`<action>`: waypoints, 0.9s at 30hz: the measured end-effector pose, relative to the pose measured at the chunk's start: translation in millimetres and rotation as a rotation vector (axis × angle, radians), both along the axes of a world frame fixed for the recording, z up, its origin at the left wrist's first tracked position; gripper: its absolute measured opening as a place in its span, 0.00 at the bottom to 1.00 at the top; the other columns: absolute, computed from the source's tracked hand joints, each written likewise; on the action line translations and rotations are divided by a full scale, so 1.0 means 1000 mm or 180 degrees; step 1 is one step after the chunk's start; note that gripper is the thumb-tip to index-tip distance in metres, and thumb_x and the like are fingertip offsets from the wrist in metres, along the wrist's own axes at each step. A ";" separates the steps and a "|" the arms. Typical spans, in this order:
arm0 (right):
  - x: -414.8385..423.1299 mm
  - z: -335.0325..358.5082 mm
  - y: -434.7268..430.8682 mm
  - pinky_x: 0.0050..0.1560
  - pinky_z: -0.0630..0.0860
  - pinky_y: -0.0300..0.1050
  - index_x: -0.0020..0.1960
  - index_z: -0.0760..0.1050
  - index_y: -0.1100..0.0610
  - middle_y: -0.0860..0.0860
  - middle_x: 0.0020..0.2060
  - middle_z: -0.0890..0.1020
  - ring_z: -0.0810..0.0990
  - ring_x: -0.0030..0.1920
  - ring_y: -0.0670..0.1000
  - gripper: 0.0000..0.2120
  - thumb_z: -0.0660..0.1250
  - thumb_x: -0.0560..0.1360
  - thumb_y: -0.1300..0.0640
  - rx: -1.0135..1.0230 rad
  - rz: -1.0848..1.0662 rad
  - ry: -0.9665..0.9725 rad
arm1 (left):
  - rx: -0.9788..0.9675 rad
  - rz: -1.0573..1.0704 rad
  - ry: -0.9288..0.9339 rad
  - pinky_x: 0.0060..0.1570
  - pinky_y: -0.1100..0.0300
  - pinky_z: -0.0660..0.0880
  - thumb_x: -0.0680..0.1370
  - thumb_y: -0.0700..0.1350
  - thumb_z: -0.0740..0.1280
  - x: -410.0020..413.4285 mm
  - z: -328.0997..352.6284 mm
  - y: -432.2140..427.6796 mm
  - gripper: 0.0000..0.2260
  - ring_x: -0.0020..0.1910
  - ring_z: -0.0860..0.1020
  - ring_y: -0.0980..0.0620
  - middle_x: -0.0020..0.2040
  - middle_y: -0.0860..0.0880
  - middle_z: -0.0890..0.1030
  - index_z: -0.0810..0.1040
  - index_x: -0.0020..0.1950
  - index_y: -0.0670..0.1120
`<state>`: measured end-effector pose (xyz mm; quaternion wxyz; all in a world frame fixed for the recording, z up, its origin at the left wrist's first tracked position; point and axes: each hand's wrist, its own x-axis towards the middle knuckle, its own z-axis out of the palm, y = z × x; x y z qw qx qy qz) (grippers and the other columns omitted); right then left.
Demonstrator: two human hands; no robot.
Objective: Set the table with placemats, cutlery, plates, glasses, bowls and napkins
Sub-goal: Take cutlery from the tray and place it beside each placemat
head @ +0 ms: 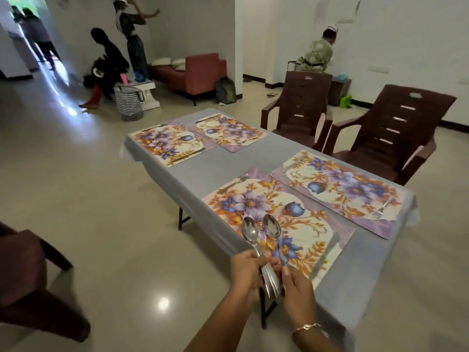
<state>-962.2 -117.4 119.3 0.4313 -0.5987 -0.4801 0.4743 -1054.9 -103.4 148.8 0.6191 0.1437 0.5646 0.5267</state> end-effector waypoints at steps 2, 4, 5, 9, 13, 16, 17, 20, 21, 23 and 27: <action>0.000 0.000 0.019 0.35 0.72 0.33 0.45 0.77 0.56 0.51 0.37 0.80 0.78 0.41 0.51 0.12 0.55 0.80 0.62 0.0073 -0.0111 -0.0027 | -0.0010 -0.0036 -0.0016 0.33 0.55 0.80 0.77 0.33 0.63 -0.009 -0.004 0.016 0.04 0.30 0.81 0.47 0.32 0.44 0.82 0.77 0.44 0.36; -0.001 -0.004 0.038 0.29 0.72 0.30 0.49 0.76 0.59 0.52 0.34 0.78 0.75 0.35 0.50 0.11 0.54 0.80 0.64 0.0082 -0.0176 0.0002 | -0.0047 -0.0155 0.0057 0.33 0.57 0.80 0.77 0.33 0.63 -0.017 -0.007 0.034 0.04 0.29 0.82 0.50 0.31 0.45 0.82 0.77 0.44 0.37; -0.001 -0.006 0.048 0.29 0.71 0.31 0.51 0.75 0.59 0.52 0.34 0.77 0.74 0.34 0.49 0.11 0.53 0.80 0.65 0.0097 -0.0183 -0.0027 | -0.0063 -0.0202 0.0094 0.31 0.60 0.80 0.77 0.33 0.63 -0.020 -0.008 0.044 0.05 0.29 0.81 0.51 0.31 0.44 0.82 0.77 0.44 0.37; -0.001 -0.002 0.079 0.41 0.68 0.41 0.53 0.73 0.58 0.48 0.37 0.75 0.72 0.37 0.43 0.12 0.53 0.79 0.67 0.0121 -0.0413 -0.0216 | -0.0137 -0.0464 0.0235 0.30 0.59 0.80 0.78 0.34 0.63 -0.028 -0.007 0.082 0.06 0.30 0.81 0.51 0.33 0.43 0.81 0.76 0.43 0.39; 0.008 -0.007 0.104 0.37 0.69 0.43 0.48 0.75 0.59 0.50 0.37 0.76 0.73 0.36 0.48 0.12 0.53 0.80 0.64 -0.0100 -0.0959 -0.0239 | -0.0209 -0.0834 0.0360 0.27 0.63 0.78 0.79 0.35 0.62 -0.028 -0.010 0.118 0.04 0.27 0.81 0.54 0.33 0.45 0.82 0.76 0.47 0.39; 0.024 -0.025 0.111 0.46 0.71 0.43 0.47 0.76 0.56 0.54 0.44 0.77 0.75 0.45 0.54 0.14 0.52 0.81 0.60 -0.0326 -0.1367 -0.0358 | -0.0264 -0.1047 0.0355 0.27 0.62 0.77 0.79 0.35 0.62 -0.019 -0.015 0.139 0.04 0.26 0.80 0.55 0.32 0.46 0.81 0.76 0.48 0.38; 0.031 -0.031 0.110 0.49 0.73 0.46 0.46 0.76 0.55 0.54 0.44 0.78 0.76 0.46 0.55 0.14 0.53 0.81 0.59 -0.0406 -0.1508 -0.0391 | -0.0312 -0.1156 0.0354 0.27 0.63 0.77 0.79 0.35 0.61 -0.014 -0.017 0.143 0.04 0.27 0.80 0.55 0.34 0.45 0.81 0.75 0.48 0.38; 0.049 -0.042 0.104 0.51 0.74 0.51 0.45 0.74 0.55 0.55 0.45 0.79 0.77 0.48 0.58 0.11 0.54 0.80 0.59 -0.0575 -0.1803 -0.0526 | -0.0408 -0.1471 0.0230 0.23 0.65 0.76 0.79 0.34 0.60 0.003 -0.019 0.152 0.05 0.25 0.80 0.55 0.36 0.43 0.79 0.75 0.48 0.38; 0.054 -0.044 0.101 0.50 0.74 0.50 0.45 0.74 0.55 0.55 0.44 0.79 0.77 0.47 0.58 0.10 0.55 0.80 0.59 -0.0630 -0.1880 -0.0593 | -0.0418 -0.1549 0.0207 0.23 0.65 0.75 0.79 0.34 0.60 0.008 -0.019 0.155 0.04 0.25 0.80 0.54 0.36 0.43 0.79 0.74 0.50 0.37; 0.063 -0.047 0.097 0.45 0.71 0.46 0.46 0.73 0.57 0.55 0.42 0.78 0.75 0.44 0.55 0.09 0.55 0.80 0.60 -0.0742 -0.2032 -0.0693 | -0.0457 -0.1693 0.0171 0.23 0.65 0.76 0.80 0.34 0.60 0.018 -0.020 0.161 0.05 0.29 0.79 0.51 0.37 0.42 0.78 0.73 0.53 0.36; 0.072 -0.055 0.096 0.42 0.70 0.46 0.45 0.72 0.60 0.55 0.39 0.76 0.74 0.41 0.55 0.09 0.55 0.80 0.59 -0.0986 -0.2153 -0.0863 | -0.0500 -0.1919 0.0211 0.27 0.62 0.78 0.79 0.34 0.60 0.031 -0.029 0.174 0.05 0.26 0.81 0.53 0.37 0.42 0.79 0.74 0.53 0.36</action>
